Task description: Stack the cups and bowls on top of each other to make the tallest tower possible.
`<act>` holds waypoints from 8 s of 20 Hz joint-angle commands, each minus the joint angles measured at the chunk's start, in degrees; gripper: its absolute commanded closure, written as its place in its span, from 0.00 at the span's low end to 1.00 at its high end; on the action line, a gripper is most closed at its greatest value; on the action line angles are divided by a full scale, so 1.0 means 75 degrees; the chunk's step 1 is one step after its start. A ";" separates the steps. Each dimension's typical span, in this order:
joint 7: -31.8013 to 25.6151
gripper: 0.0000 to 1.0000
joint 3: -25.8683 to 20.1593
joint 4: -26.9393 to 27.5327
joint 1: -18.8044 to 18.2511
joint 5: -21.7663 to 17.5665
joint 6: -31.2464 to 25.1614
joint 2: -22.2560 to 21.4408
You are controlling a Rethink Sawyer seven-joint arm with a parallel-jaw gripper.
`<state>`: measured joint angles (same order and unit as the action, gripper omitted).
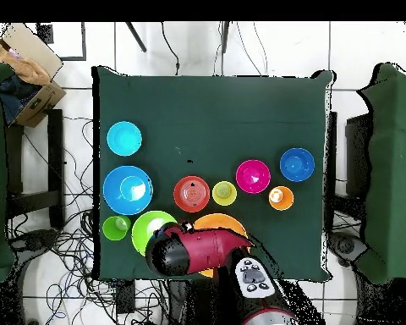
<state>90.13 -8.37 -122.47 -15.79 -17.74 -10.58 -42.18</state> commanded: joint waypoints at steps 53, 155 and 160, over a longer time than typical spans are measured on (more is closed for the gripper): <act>0.0701 0.00 0.0130 0.1433 0.0453 -0.1069 0.1742 0.2235; -0.1485 1.00 -0.3370 0.2474 -0.2024 -0.1682 -0.3858 0.0543; -0.1791 1.00 -0.3716 0.2403 -0.2405 -0.1776 -0.4033 0.0489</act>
<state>90.14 -31.21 -107.22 -31.93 -26.86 -38.32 -38.96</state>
